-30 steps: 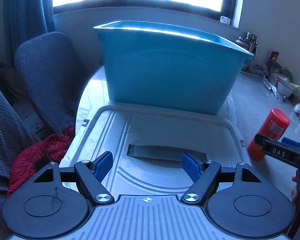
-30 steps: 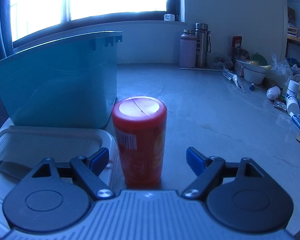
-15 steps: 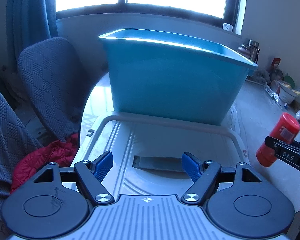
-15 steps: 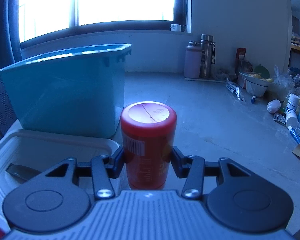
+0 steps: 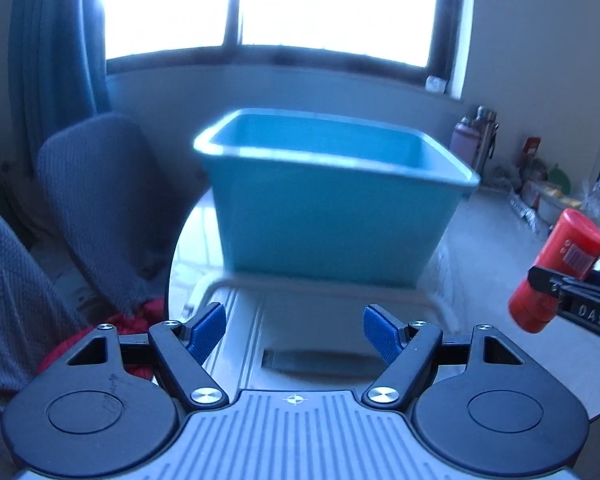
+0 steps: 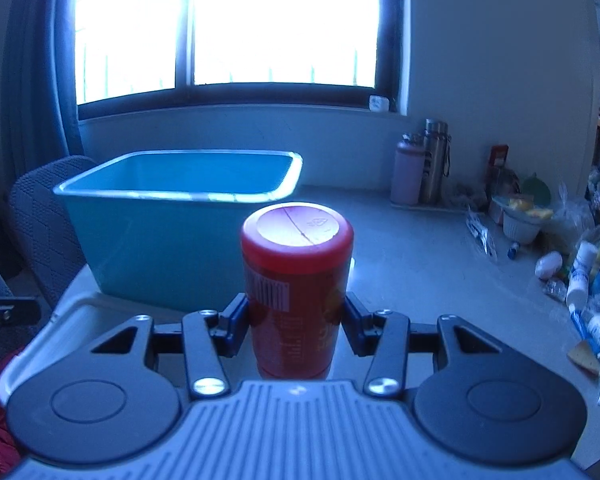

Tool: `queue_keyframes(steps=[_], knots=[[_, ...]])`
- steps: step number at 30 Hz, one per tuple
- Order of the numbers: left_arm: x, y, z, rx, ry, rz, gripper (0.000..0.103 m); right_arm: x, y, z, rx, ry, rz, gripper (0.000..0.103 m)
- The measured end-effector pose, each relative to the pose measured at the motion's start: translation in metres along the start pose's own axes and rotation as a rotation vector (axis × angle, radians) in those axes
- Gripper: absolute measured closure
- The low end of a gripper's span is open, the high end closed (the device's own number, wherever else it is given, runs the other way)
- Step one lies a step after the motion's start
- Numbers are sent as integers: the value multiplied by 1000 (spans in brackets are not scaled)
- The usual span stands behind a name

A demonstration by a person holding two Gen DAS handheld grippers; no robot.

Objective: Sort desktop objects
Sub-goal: 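Lift and carry the red canister over the teal bin with the right tool, then open the right tool to drop the red canister into the bin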

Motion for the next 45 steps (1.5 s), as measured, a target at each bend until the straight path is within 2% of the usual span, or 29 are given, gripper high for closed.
queue_keyframes(steps=[6,11,16,22,31,38,45], knots=[[-3,-36,-17,57,2,0,25,-15,-35,-6,28,-25,-17,54],[-7,-60,-22,67,-6,4,25,-29,-69,-3,75,-53,-55,54],[-10,-84,-17,64,5,14,25,-43,-102,13,116,-77,-86,54],[-12,-113,0,67,18,25,25,-52,-125,52,110,-95,-88,54],[-13,-143,48,69,59,40,25,-60,-135,130,48,-100,-96,54],[-22,-136,89,-11,116,53,25,-73,-120,180,-33,-109,-71,54],[-34,-133,117,-29,134,64,25,-81,-109,207,-105,-87,-88,54]])
Point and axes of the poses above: each gripper's, at about its wrist camera, not at the fingertips, and z roughly the way its jaws point, x to its right, y to its underside, the point moved 8 cm from there along z, roughly the way its jaws point, and after that the axes turned 10 degrees about -y, right-handed, at the moved point
